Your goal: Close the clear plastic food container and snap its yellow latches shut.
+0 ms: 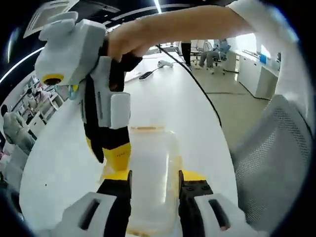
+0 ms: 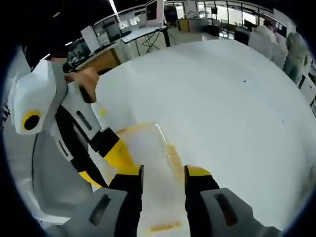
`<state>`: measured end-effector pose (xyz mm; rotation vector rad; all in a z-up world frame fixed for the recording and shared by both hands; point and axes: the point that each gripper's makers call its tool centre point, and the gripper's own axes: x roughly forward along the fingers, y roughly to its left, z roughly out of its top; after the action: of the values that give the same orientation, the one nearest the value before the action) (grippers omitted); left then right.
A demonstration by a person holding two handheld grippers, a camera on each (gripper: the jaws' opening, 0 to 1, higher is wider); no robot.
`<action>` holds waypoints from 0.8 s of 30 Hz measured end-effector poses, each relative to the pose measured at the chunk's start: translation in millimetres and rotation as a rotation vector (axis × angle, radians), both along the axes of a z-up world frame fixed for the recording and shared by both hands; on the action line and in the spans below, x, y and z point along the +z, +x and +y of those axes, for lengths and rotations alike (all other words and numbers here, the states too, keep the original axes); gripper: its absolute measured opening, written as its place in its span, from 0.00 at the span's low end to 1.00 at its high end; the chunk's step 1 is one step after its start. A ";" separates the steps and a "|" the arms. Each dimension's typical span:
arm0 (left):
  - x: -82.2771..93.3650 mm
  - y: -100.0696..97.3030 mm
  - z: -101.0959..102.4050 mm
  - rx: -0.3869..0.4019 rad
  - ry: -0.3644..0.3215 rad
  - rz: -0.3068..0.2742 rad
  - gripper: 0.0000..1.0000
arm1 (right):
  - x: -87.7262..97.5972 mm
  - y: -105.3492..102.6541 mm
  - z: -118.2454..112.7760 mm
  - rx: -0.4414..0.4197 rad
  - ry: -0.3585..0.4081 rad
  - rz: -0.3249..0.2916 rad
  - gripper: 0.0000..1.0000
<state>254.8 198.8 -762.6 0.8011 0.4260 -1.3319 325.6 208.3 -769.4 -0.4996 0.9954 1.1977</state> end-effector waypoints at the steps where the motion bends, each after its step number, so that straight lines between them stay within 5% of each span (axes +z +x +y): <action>1: -1.8 -0.1 0.5 -0.011 0.014 -0.018 0.35 | -0.3 -1.3 -0.6 0.016 -0.006 0.004 0.32; 4: -12.2 -3.9 5.0 -0.020 0.071 -0.009 0.39 | -1.5 -4.3 0.5 0.045 -0.010 0.033 0.31; 24: -14.1 -2.5 4.2 -0.005 0.100 -0.090 0.38 | -11.1 -14.7 6.3 0.243 -0.092 0.130 0.30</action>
<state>252.3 203.0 -776.7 0.9419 0.4226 -1.2815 310.9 214.6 -780.5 -0.6353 1.1275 1.4198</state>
